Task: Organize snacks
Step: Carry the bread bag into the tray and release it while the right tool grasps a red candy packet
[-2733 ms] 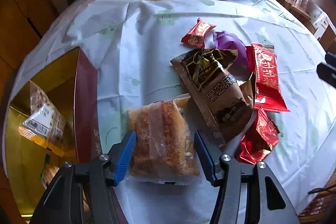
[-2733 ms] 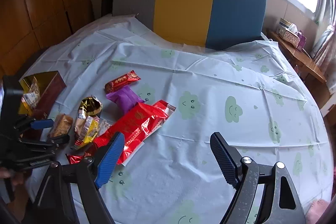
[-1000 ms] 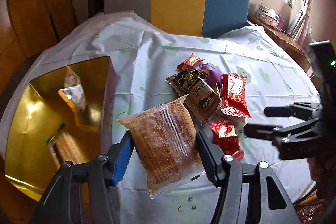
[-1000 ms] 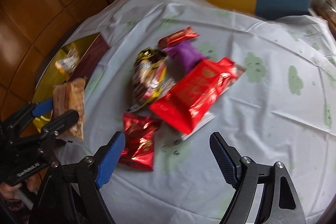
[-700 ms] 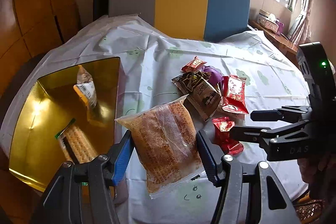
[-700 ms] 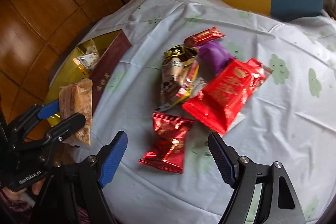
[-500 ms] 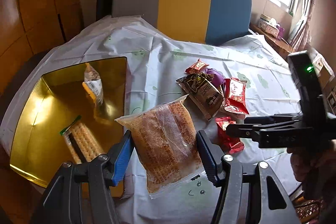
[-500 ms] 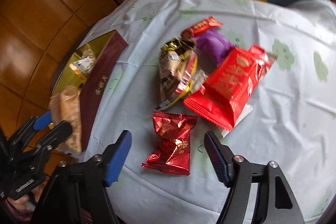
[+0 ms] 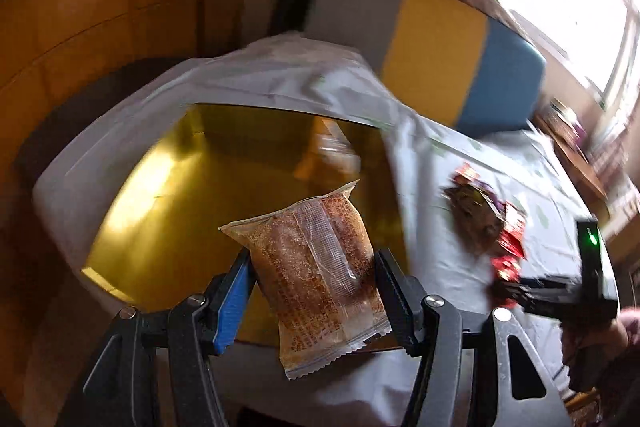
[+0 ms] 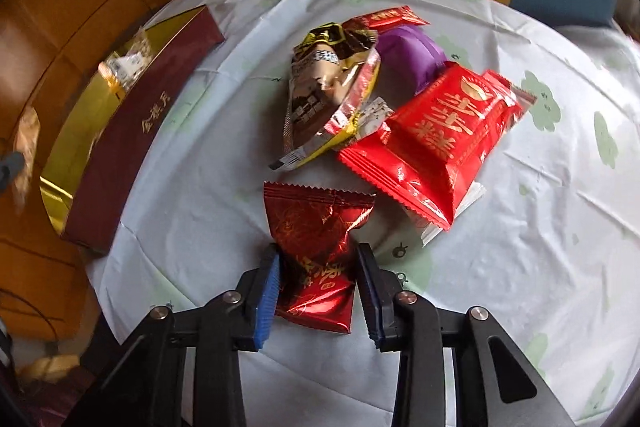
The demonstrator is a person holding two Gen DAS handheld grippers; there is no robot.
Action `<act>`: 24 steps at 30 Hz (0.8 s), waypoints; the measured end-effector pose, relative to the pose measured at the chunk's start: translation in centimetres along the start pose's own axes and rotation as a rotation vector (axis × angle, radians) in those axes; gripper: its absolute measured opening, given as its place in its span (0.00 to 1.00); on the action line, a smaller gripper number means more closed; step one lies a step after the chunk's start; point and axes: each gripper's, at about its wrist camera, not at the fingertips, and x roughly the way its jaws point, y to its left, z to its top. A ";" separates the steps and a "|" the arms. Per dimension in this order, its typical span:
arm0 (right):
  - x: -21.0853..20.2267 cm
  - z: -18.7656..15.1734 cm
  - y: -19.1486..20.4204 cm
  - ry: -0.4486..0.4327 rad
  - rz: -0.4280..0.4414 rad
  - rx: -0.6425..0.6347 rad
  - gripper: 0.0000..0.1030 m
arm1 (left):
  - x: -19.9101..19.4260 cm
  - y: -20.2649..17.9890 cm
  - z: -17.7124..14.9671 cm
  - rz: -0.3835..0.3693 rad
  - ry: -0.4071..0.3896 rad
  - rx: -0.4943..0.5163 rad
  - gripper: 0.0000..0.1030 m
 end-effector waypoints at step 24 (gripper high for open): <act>-0.2 -0.6 1.2 -0.031 -0.054 -0.106 0.36 | 8.0 -2.1 2.9 -0.134 0.169 -0.094 0.59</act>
